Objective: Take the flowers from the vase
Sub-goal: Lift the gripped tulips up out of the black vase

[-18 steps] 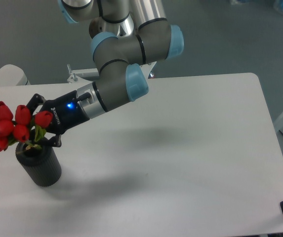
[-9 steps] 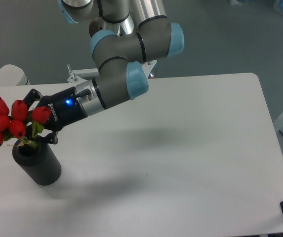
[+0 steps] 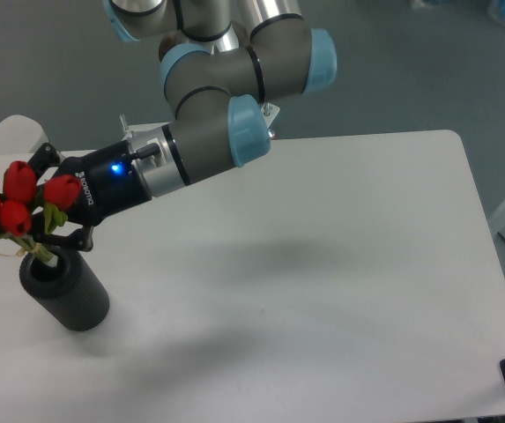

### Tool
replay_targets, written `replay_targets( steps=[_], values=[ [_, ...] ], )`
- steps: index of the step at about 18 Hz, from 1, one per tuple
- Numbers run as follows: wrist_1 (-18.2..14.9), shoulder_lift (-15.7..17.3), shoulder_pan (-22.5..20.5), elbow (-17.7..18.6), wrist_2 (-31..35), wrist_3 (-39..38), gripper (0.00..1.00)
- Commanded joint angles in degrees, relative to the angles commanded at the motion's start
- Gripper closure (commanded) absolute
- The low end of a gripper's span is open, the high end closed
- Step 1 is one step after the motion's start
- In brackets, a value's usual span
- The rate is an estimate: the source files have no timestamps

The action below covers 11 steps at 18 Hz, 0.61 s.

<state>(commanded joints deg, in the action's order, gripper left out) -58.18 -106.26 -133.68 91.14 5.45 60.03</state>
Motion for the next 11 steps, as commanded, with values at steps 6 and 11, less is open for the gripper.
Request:
replay_targets(
  steps=[6, 11],
  values=[
    [0.0, -0.1, -2.5, -1.5, -0.5, -0.1, 0.78],
    [0.0, -1.7, -5.7, -3.4, -0.9, 0.0, 0.78]
  ],
)
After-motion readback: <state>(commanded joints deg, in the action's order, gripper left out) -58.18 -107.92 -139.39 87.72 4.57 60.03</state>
